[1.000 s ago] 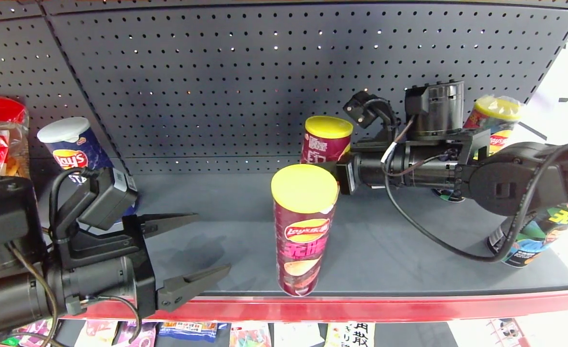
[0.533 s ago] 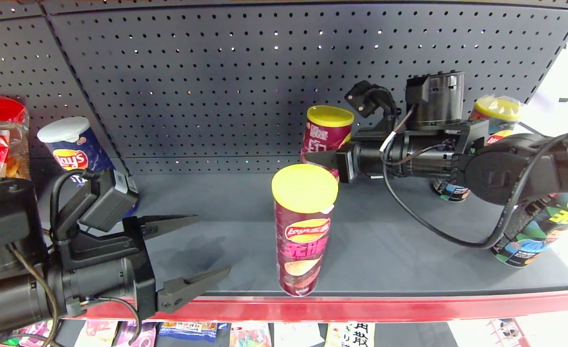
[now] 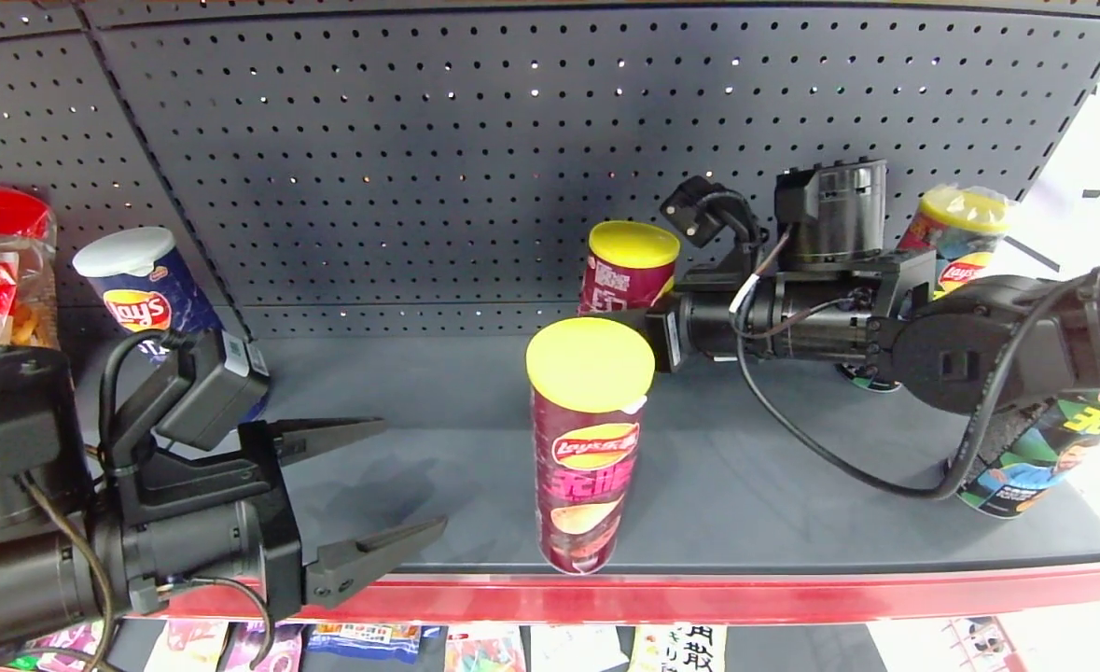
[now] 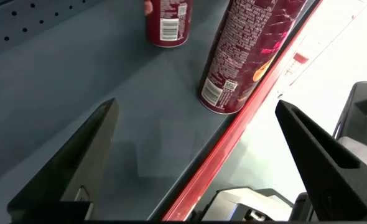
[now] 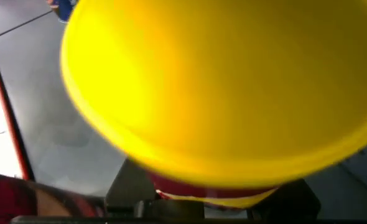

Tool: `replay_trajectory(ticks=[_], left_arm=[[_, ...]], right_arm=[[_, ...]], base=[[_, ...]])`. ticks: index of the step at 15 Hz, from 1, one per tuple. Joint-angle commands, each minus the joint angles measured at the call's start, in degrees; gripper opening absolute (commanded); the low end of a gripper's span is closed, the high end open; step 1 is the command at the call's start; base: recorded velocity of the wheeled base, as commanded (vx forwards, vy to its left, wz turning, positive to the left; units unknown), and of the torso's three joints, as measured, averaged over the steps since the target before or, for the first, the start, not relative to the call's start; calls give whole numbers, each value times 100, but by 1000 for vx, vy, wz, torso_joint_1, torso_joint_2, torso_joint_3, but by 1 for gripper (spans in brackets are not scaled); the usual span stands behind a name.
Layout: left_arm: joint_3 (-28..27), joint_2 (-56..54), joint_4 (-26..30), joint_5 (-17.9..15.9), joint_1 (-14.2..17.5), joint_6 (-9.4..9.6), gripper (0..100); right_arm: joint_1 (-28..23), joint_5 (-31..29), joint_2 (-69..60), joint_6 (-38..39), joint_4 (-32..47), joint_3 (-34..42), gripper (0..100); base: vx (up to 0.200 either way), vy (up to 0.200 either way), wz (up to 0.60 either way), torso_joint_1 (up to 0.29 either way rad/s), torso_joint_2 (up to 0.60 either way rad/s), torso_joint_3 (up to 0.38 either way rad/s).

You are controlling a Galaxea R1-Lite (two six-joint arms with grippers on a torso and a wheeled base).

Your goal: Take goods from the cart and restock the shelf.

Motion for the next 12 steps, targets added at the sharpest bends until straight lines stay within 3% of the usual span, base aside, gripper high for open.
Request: replay_trajectory(ticks=[1, 11, 12], left_arm=[[-4, 23, -3, -1, 0, -1, 100], [14, 5, -3, -1, 0, -1, 100], [14, 5, -3, -9, 0, -1, 100]], right_arm=[[29, 3, -248, 3, 37, 316, 0], [267, -6, -336, 21, 28, 597, 0], [275, -15, -345, 21, 28, 597, 100]], base=[[0, 0, 0, 0, 0, 0], [0, 0, 0, 0, 0, 0], [0, 0, 0, 0, 0, 0]])
